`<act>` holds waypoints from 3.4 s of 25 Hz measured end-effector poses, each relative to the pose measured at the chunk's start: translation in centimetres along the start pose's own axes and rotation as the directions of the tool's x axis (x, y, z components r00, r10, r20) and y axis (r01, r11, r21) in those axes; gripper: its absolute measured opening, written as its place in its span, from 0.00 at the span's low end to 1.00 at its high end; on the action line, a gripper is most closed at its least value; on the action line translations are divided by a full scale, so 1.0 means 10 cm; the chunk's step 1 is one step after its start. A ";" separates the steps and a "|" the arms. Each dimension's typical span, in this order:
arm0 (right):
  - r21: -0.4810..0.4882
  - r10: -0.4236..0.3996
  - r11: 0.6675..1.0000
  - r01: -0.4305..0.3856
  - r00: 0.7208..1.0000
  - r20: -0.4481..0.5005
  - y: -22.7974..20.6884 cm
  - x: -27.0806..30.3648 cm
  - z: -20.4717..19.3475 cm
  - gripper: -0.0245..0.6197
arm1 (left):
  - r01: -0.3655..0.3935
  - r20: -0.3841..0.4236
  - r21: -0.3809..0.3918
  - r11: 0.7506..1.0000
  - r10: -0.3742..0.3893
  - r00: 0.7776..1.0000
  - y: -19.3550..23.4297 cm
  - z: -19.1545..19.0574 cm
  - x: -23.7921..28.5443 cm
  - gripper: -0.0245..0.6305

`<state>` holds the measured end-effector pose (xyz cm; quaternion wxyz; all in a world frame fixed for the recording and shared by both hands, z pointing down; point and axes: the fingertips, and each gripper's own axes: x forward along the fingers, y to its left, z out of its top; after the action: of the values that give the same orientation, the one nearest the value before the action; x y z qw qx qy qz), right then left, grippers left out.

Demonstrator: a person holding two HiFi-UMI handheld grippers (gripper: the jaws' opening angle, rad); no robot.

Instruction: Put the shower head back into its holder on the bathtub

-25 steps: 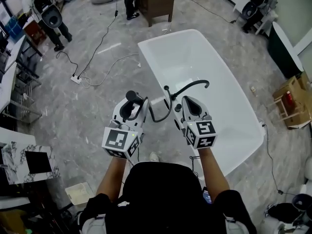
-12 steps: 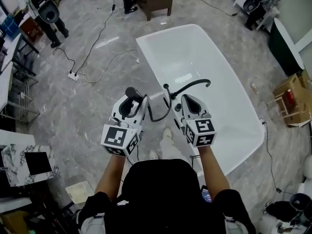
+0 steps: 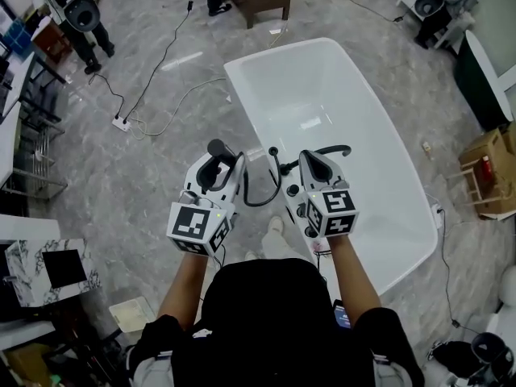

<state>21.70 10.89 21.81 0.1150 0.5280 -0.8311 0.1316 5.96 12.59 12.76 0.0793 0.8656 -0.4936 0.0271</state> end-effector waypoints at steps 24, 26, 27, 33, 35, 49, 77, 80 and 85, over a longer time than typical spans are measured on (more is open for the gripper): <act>0.096 0.023 0.995 -0.007 0.985 -0.171 -0.77 1.06 -0.39 0.07 | 0.037 -0.130 -0.007 0.999 -0.038 0.991 0.44 -0.38 1.34 0.26; 0.108 -0.002 0.994 0.023 0.981 -0.194 -0.78 1.14 -0.47 0.07 | 0.068 -0.145 -0.012 0.998 -0.069 0.987 0.53 -0.44 1.44 0.26; 0.114 -0.017 0.993 0.041 0.979 -0.205 -0.77 1.18 -0.52 0.07 | 0.086 -0.154 -0.015 0.996 -0.087 0.984 0.58 -0.48 1.48 0.26; 0.179 -0.102 0.971 0.159 0.950 -0.294 -0.61 1.29 -0.90 0.08 | 0.205 -0.226 -0.048 0.978 -0.211 0.951 0.86 -0.73 1.68 0.26; 0.206 -0.126 0.958 0.201 0.936 -0.328 -0.56 1.33 -1.04 0.07 | 0.237 -0.249 -0.071 0.969 -0.247 0.936 0.96 -0.81 1.74 0.26; 0.300 -0.099 0.920 0.254 0.888 -0.449 -0.09 1.43 -1.94 0.08 | 0.309 -0.369 -0.087 0.947 -0.318 0.873 1.25 -1.54 1.76 0.26; 0.164 0.295 0.955 -0.247 0.739 -0.606 1.35 2.47 -3.33 0.23 | 0.035 -0.440 -0.125 0.992 -0.087 0.894 2.45 -2.28 1.15 0.26; 0.127 0.318 0.943 -0.309 0.714 -0.623 1.47 2.59 -3.37 0.24 | -0.016 -0.443 -0.134 0.991 -0.046 0.895 2.65 -2.34 1.04 0.26; 0.105 0.358 0.919 -0.381 0.688 -0.632 1.76 2.78 -3.47 0.26 | -0.083 -0.448 -0.138 0.987 0.013 0.894 2.97 -2.44 0.85 0.26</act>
<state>-4.00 6.31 61.88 0.3711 0.2711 -0.8325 0.3093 -14.43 -5.45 41.18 0.2559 0.8152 -0.4843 0.1882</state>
